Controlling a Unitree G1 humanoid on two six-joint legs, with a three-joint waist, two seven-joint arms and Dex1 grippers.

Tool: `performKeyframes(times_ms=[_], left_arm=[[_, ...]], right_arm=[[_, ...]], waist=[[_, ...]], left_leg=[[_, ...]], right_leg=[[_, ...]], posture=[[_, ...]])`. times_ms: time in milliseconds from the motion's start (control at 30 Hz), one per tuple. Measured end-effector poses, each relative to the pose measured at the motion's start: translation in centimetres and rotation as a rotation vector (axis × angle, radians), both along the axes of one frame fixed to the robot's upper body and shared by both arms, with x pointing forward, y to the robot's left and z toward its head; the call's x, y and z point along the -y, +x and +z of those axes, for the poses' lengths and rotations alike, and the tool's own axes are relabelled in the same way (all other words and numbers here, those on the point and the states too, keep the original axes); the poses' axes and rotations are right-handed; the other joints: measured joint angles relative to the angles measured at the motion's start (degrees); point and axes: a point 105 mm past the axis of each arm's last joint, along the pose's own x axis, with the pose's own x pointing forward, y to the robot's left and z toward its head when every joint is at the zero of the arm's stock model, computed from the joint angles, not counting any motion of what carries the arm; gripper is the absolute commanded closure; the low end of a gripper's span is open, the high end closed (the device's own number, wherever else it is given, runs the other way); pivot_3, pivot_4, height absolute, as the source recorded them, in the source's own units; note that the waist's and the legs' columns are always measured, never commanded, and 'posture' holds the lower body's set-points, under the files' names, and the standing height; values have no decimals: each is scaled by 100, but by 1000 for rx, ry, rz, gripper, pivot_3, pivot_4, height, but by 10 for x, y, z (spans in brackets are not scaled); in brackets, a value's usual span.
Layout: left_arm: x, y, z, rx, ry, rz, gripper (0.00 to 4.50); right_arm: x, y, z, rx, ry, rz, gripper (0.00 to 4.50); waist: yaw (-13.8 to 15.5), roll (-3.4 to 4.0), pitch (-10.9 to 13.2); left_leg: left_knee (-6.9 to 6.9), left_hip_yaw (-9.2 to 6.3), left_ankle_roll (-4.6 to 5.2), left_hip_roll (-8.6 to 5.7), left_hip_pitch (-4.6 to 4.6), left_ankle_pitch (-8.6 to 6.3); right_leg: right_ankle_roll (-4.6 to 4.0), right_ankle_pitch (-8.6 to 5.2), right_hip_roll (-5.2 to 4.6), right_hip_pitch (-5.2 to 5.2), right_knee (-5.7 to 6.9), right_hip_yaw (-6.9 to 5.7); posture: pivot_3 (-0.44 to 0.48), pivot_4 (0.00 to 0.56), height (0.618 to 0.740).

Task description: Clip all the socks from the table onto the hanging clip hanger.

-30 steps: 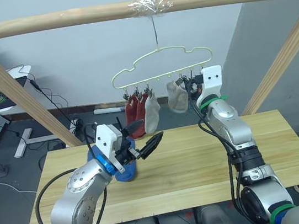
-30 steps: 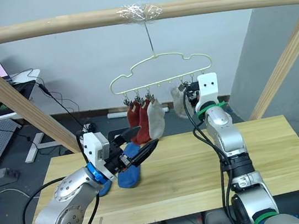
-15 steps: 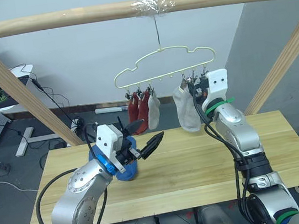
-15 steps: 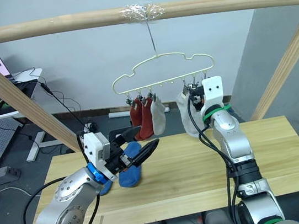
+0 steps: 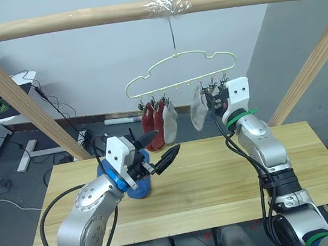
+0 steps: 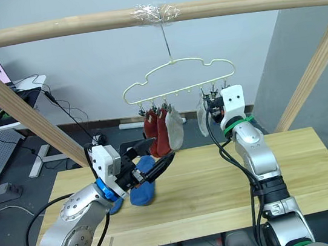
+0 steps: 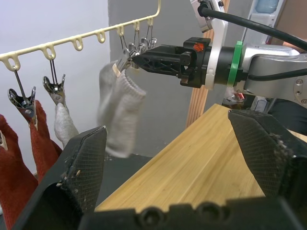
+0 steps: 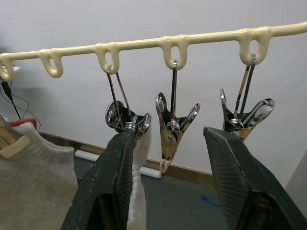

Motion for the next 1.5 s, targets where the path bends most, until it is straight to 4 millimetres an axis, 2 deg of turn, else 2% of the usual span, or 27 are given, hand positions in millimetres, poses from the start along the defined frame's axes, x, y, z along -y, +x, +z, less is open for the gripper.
performKeyframes(times_ms=[400, 800, 1000, 1300, 1500], left_arm=[[1, 0, 0, 0, 3, -1, 0], [3, 0, 1, 6, 4, -12, 0], [5, 0, 1, 6, 5, -16, 0], [4, 1, 0, 6, 10, -11, 0], [4, 1, 0, 7, 15, -6, 0]], right_arm=[[0, -1, 6, 20, 90, 13, 2138], [4, 1, 2, 8, 45, -8, 2138], [1, 10, -3, -21, 10, -30, 2138], [-19, 24, 10, -8, 43, -10, 2138], [-25, 25, 11, -12, 113, 1, 2138]], waist=[[0, 0, 0], [-1, 0, 0], [-3, 0, 0], [0, 0, 0], [2, 0, 0]], left_leg=[[0, 0, 0, 0, 0, 0], [0, 1, 0, 0, 1, 0], [1, 2, 0, 0, 1, 0], [0, 0, 0, 0, 1, 0], [-1, -1, 0, 1, 2, 0]], right_leg=[[0, 0, 0, 0, 0, 0], [0, 0, 0, 0, 1, 0], [-2, 2, 1, 0, 2, 1], [-6, 4, 1, 0, 2, 0], [-9, 6, 1, 0, 4, -1]], posture=[[-6, 140, 740], [-8, 141, 740], [0, 143, 740], [6, 143, 740], [12, 144, 740]])
